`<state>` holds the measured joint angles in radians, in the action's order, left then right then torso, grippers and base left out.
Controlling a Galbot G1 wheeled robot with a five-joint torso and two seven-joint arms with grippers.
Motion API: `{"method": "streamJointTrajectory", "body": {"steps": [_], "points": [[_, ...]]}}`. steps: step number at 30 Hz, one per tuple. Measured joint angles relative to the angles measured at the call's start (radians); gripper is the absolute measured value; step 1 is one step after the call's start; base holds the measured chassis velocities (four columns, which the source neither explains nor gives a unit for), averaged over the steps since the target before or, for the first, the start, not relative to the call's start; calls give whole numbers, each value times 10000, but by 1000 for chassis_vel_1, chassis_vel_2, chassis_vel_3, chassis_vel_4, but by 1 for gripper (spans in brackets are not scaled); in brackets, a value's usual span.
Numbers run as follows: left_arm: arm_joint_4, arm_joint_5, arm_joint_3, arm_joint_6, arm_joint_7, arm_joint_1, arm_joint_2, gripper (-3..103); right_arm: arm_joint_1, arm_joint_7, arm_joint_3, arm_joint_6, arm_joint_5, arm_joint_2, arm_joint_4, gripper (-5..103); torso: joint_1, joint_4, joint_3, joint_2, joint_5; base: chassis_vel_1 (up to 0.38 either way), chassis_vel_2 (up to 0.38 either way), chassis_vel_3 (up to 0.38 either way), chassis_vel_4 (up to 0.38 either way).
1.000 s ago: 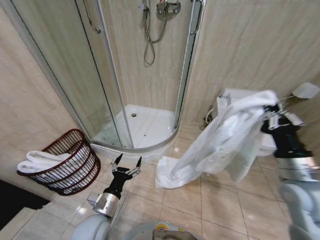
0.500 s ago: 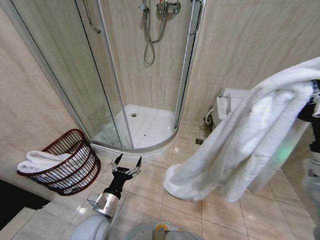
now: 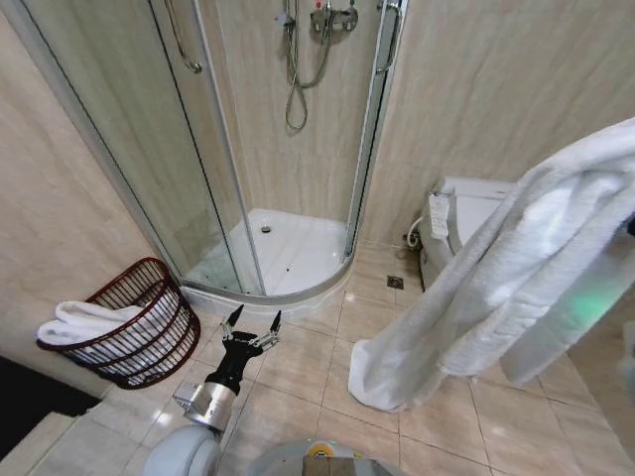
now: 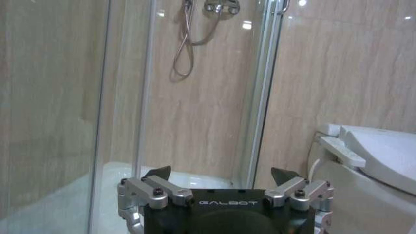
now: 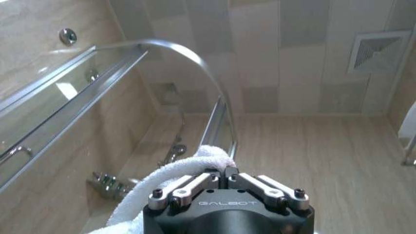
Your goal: Discard the used towel into the hamper.
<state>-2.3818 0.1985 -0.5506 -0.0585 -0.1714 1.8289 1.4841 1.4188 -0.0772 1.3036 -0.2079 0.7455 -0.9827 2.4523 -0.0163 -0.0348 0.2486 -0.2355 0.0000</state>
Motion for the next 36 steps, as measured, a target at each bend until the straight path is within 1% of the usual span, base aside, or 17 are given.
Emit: {"method": "streamJointTrajectory", "body": {"steps": [2,5,9,11,14,16,17,19,20,22,23,25,31,36], "points": [[0,0,0,0,0,0,0,100,-2,35,59,-40,70,71,1,3,-15,1,37,-53,0,0,0,0,0],[0,0,0,0,0,0,0,100,-145,440,65,-264,221,318,29,3,-64,-1,132,-197,1,0,0,0,0],[0,0,0,0,0,0,0,100,-208,698,156,-336,437,486,98,3,-111,-1,202,-313,0,0,0,0,0],[0,0,0,0,0,0,0,100,-161,831,426,-424,689,620,111,3,-165,0,272,-440,-1,0,0,0,0],[0,0,0,0,0,0,0,100,-108,825,615,-495,832,670,88,3,-196,1,356,-552,1,0,0,0,0],[0,0,0,0,0,0,0,100,-91,620,844,-669,1061,668,78,3,-229,0,447,-676,1,0,0,0,0],[0,0,0,0,0,0,0,100,-91,620,844,-669,1061,668,78,3,-229,0,447,-676,1,0,0,0,0],[0,0,0,0,0,0,0,100,-66,389,1345,-724,1566,689,31,3,-273,1,531,-803,2,0,0,0,0],[0,0,0,0,0,0,0,100,-66,389,1345,-724,1566,689,31,3,-273,1,531,-803,2,0,0,0,0],[0,0,0,0,0,0,0,100,-19,327,1808,-749,1976,883,-135,3,-312,1,602,-912,0,0,0,0,0],[0,0,0,0,0,0,0,100,-19,327,1808,-749,1976,883,-135,3,-312,1,602,-912,0,0,0,0,0],[0,0,0,0,0,0,0,100,5,326,2186,-774,2269,1057,-350,3,-352,0,676,-1025,0,0,0,0,0],[-1,0,0,0,0,0,0,100,191,313,2584,-905,2482,1170,-614,3,-441,0,814,-1254,1,0,0,0,0],[0,0,0,0,0,0,0,100,355,309,2528,-875,2472,984,-591,3,-529,0,928,-1457,3,0,0,0,0]]}}
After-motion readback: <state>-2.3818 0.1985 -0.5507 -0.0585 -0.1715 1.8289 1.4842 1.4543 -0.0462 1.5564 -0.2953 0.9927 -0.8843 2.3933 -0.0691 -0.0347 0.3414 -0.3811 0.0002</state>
